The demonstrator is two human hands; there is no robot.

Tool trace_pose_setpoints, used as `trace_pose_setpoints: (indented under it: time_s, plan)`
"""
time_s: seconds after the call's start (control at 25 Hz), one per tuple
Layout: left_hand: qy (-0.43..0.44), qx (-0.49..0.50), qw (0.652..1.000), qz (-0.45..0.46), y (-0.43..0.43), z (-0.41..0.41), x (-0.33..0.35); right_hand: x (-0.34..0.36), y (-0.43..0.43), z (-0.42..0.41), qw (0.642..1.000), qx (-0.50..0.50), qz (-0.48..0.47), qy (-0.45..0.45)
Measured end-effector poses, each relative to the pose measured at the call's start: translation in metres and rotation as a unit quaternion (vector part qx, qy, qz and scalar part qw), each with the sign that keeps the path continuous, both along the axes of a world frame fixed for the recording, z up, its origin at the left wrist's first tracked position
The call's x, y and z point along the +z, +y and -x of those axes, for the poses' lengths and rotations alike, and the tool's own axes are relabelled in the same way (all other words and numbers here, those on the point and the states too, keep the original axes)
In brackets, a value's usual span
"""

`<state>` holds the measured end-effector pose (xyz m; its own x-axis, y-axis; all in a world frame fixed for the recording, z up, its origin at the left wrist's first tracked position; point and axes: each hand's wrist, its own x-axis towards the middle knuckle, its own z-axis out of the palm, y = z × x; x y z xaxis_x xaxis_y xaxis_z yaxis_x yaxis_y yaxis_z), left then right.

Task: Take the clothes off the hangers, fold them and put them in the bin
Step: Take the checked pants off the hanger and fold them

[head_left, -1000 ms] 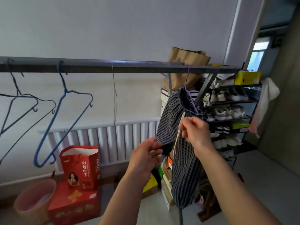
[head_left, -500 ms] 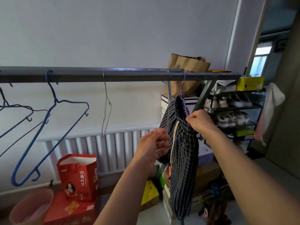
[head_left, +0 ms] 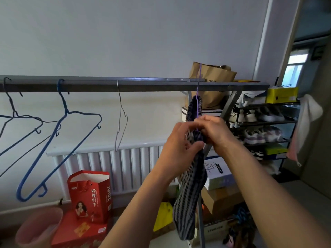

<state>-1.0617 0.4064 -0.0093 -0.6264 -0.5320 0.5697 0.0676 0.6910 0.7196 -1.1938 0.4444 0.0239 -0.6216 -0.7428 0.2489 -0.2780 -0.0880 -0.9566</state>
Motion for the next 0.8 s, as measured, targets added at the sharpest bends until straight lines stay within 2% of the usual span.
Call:
trace_pose_setpoints:
  time_s: [0.16, 0.32, 0.4, 0.52, 0.64, 0.8]
  plan:
    - [-0.151, 0.084, 0.978, 0.119, 0.005, -0.009, 0.001, -0.020, 0.010, -0.013, 1.000, -0.008, -0.018, -0.008]
    - [-0.312, 0.131, 0.918, 0.208, 0.016, -0.023, 0.006, -0.035, 0.017, -0.028, 0.999, 0.006, -0.035, -0.038]
    - [-0.328, 0.156, 0.899, 0.246, 0.024, -0.033, 0.006, -0.037, 0.019, -0.032, 0.997, 0.018, -0.030, -0.069]
    - [-0.307, 0.173, 0.899, 0.259, 0.036, -0.053, 0.005, -0.039, 0.018, -0.032, 0.995, 0.006, -0.035, -0.099]
    - [-0.321, 0.158, 0.900, 0.250, 0.044, -0.068, -0.008, -0.036, 0.016, -0.026, 0.987, -0.017, -0.040, -0.156]
    - [-0.369, 0.143, 0.894, 0.211, 0.036, -0.068, -0.035, -0.022, 0.023, -0.028, 0.941, 0.118, -0.008, -0.317]
